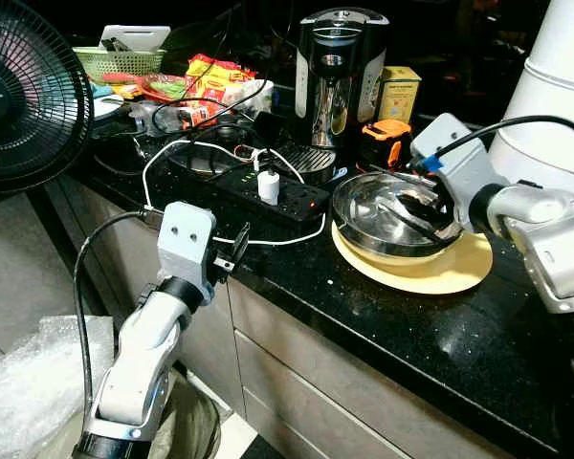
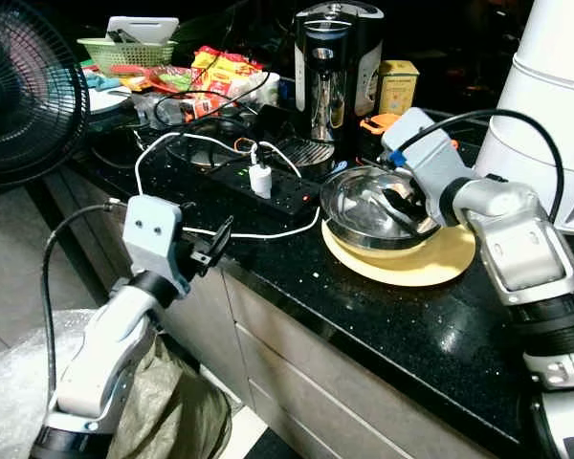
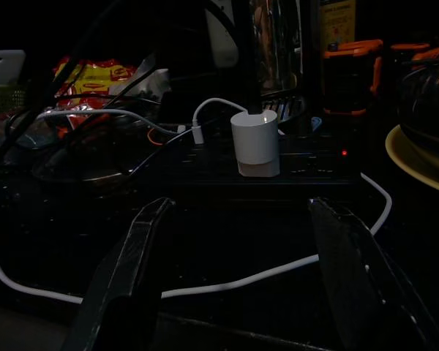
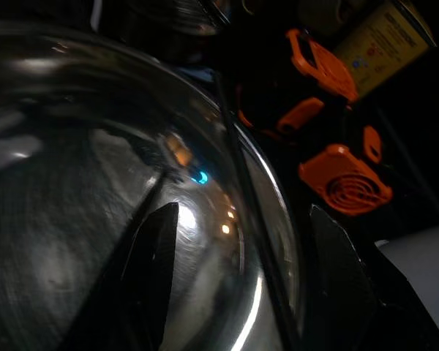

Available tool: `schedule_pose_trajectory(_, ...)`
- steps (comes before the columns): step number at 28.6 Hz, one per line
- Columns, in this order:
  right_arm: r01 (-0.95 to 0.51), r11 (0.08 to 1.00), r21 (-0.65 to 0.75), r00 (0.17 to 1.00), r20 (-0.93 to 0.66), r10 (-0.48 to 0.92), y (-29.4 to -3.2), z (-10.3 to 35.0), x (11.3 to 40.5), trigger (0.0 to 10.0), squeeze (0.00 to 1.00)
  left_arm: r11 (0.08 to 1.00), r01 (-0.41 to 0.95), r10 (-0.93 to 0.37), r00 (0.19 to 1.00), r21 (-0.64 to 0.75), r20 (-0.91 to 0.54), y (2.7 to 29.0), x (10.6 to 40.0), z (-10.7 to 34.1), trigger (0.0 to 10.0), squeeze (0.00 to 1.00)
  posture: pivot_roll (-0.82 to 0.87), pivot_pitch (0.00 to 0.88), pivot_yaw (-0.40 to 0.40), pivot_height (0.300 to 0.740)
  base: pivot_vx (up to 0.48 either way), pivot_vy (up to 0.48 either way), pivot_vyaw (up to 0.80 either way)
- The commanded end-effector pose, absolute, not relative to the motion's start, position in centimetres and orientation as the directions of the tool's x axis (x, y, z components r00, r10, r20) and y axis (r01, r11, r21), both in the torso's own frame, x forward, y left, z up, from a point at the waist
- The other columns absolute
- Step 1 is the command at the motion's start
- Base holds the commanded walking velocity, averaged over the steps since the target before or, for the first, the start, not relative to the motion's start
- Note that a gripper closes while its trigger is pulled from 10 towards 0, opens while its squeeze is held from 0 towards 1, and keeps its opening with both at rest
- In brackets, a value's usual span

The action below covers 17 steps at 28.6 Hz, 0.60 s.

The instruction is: Kitchen organization

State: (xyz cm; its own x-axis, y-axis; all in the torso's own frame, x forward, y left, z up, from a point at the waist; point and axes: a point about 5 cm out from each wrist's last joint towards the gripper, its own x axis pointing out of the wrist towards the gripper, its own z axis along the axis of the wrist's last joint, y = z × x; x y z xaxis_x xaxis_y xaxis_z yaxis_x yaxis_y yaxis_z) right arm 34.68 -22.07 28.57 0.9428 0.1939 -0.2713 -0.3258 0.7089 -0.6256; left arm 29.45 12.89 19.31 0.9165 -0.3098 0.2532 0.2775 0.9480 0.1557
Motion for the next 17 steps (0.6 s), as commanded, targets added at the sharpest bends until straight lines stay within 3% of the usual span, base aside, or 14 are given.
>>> schedule_pose_trajectory(1,-0.317,0.688,-0.653,0.944,-0.285,0.165,-21.8,28.6,34.9,10.0,0.0,0.952,0.275,-0.302,0.921,0.138,0.247,12.9,29.4,19.2,10.0,0.0,-0.01,0.0,0.004,0.74,0.0,0.0,0.0)
schedule_pose_trajectory(6,-0.336,0.67,-0.662,0.937,-0.304,0.17,-21.1,28.0,34.9,10.0,0.0,0.952,0.274,-0.3,0.922,0.137,0.246,12.9,29.4,19.1,10.0,0.0,-0.01,0.0,0.001,0.74,0.0,0.0,0.0)
schedule_pose_trajectory(7,-0.345,0.668,-0.659,0.933,-0.315,0.172,-20.9,27.8,34.9,8.7,0.0,0.952,0.273,-0.3,0.922,0.137,0.246,12.9,29.4,19.2,10.0,0.0,-0.01,0.0,0.0,0.74,0.0,0.0,0.0)
schedule_pose_trajectory(8,-0.349,0.666,-0.659,0.931,-0.323,0.168,-20.8,27.7,34.9,4.5,0.0,0.952,0.273,-0.3,0.922,0.136,0.247,12.9,29.4,19.2,10.0,0.0,-0.01,0.0,0.0,0.74,0.0,0.0,0.0)
schedule_pose_trajectory(11,-0.349,0.656,-0.669,0.93,-0.335,0.152,-20.9,27.6,34.9,0.0,0.0,0.952,0.273,-0.299,0.922,0.136,0.247,12.9,29.4,19.2,10.0,0.0,-0.01,0.0,0.0,0.74,0.0,0.0,0.0)
schedule_pose_trajectory(17,-0.346,0.652,-0.675,0.93,-0.341,0.14,-21.0,27.6,34.9,0.0,0.0,0.953,0.271,-0.298,0.922,0.136,0.248,12.9,29.4,19.2,10.0,0.0,-0.01,0.0,-0.001,0.74,0.0,0.0,0.0)
